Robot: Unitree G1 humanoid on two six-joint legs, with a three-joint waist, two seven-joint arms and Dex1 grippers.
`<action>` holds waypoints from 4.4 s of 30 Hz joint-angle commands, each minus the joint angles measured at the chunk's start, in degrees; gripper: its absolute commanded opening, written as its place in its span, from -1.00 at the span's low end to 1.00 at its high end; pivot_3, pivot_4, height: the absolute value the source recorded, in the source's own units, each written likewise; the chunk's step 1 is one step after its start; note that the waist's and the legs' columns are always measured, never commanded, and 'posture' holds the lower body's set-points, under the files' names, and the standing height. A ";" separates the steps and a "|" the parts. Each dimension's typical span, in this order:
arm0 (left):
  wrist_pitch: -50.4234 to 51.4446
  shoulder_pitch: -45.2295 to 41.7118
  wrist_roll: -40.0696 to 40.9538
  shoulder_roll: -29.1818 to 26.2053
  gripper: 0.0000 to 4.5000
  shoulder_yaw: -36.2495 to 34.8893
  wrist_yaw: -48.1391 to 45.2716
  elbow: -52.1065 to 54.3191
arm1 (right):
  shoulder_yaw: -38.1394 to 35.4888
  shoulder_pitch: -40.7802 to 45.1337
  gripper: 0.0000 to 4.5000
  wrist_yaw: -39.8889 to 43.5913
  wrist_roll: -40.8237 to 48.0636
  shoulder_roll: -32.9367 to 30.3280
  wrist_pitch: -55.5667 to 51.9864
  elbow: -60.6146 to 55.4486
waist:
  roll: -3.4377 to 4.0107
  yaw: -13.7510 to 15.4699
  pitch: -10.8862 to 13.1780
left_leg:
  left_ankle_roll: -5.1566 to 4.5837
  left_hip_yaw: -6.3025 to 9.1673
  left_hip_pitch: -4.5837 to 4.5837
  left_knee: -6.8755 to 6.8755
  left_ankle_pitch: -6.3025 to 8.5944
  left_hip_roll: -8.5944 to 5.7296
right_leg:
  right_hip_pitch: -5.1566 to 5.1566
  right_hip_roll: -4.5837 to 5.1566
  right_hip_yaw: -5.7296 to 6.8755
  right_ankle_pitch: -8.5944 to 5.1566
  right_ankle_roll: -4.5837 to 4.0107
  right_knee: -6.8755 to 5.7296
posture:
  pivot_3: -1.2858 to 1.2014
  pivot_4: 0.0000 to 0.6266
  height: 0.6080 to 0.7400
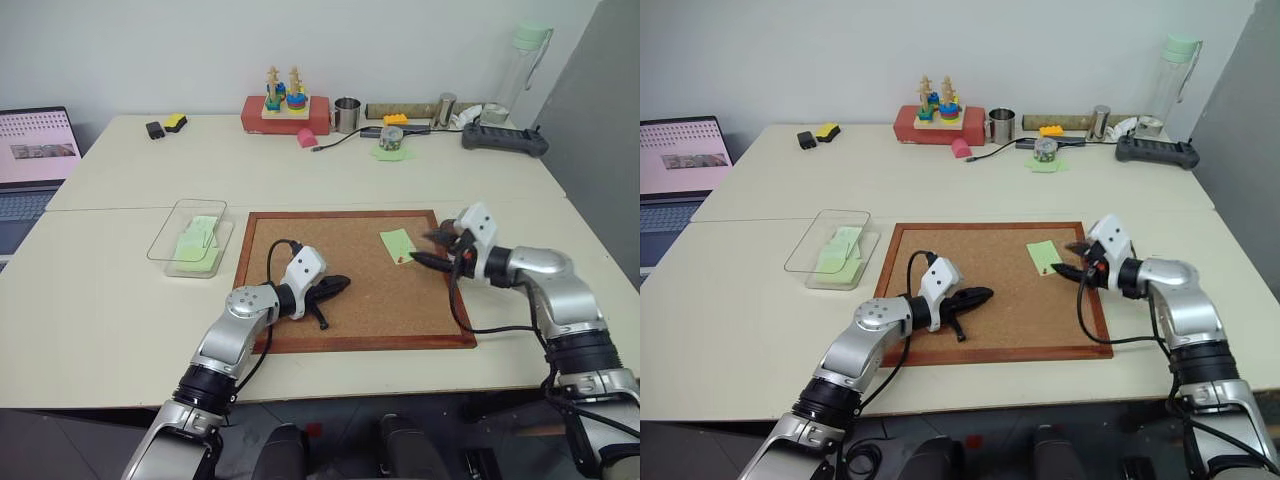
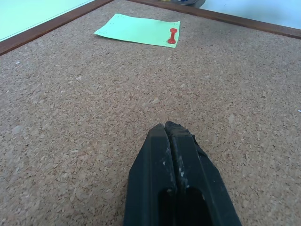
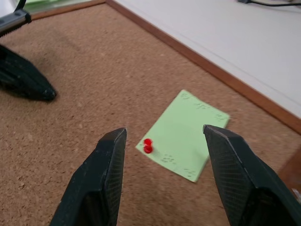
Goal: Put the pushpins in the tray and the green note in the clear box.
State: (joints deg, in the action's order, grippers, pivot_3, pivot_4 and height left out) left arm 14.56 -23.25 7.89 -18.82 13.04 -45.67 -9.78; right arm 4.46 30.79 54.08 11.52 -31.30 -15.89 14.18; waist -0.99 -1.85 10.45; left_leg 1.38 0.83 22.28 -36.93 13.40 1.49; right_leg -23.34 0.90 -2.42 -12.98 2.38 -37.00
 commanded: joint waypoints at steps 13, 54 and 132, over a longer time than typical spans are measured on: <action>1.69 1.36 -1.50 -0.65 -1.00 1.20 -0.05 -1.91 | 0.71 4.28 0.00 -0.86 -3.58 4.57 9.71 13.04 | 0.00 0.00 0.00 | 0.00 0.00 0.00 0.01 0.00 0.00 | 0.00 0.00 0.00 0.00 0.00 0.01 | 0.03 -0.52 1.00; 32.76 1.02 34.47 14.40 0.17 -21.71 12.64 14.86 | 0.80 1.60 -1.00 1.64 -2.89 1.29 11.66 -5.78 | -0.15 0.02 0.10 | 0.01 0.11 0.52 -0.02 0.00 0.00 | -0.42 0.00 0.08 0.02 0.03 0.01 | 0.03 -0.52 1.00; 22.26 -1.46 29.97 17.20 -1.00 -14.35 15.87 13.66 | -6.25 3.12 -1.00 -25.44 -10.12 -0.62 -0.69 8.63 | -0.22 0.05 0.14 | 0.02 0.00 0.52 -0.03 -0.01 -0.04 | -0.45 -0.02 -0.04 0.02 0.01 0.00 | 0.03 -0.52 1.00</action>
State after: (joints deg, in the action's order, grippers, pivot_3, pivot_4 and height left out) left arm 37.19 -24.62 37.85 -1.60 -2.12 -29.41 0.82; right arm -0.39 31.16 30.85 2.17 -32.07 -18.26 20.57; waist -1.22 -1.81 10.59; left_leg 1.39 0.83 22.81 -36.96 13.39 1.45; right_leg -23.80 0.88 -2.46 -12.96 2.39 -36.99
